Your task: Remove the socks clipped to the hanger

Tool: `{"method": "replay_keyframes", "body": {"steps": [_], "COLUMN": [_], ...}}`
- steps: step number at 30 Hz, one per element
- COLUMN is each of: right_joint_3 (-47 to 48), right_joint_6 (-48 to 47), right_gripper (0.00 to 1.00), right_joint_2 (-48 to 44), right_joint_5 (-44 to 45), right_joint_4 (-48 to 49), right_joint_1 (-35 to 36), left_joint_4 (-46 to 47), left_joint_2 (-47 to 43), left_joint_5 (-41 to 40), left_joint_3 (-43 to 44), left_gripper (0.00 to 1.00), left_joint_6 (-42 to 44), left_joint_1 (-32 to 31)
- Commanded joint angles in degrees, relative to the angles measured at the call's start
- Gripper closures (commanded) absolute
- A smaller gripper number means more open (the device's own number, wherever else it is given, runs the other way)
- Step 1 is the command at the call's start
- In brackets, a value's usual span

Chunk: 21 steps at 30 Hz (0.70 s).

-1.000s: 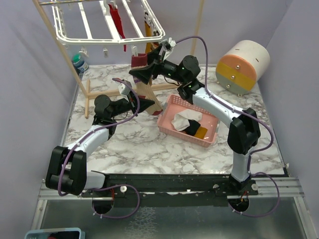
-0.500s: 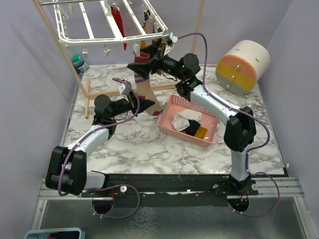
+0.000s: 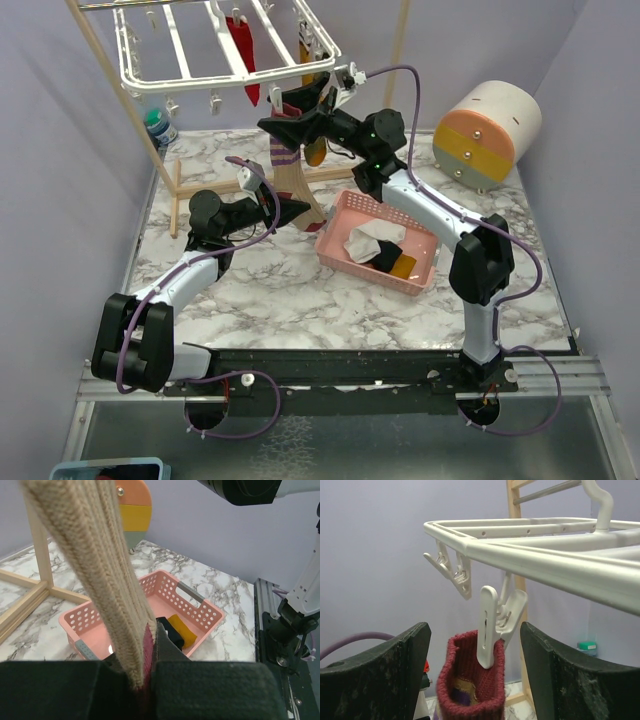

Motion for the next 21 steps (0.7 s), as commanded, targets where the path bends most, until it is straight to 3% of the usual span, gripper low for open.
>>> {"method": "replay_keyframes", "body": {"steps": [1,8,21], "right_joint_3": [-2.1,-6.5,-2.3], "right_joint_6": [1.1,3.1,7.1], "right_gripper": [0.23,0.25,0.24], "right_joint_2": [-1.7,-2.8,0.4], "right_joint_5": [2.3,6.3,6.4], "right_joint_4": [6.2,13.1,14.6], "right_joint_1": [0.3,0.4,0.4], "left_joint_4": [-0.3,-0.3,-0.4], "left_joint_2": [0.4,0.4,0.8], "left_joint_5": [2.3,2.4,2.8], "left_joint_3": [0.7,0.7,0.9], "left_gripper": [1.00,1.00,1.00], "left_joint_6": [-0.6,-0.7,-0.9], "left_joint_1": [0.0,0.0,0.0]}}
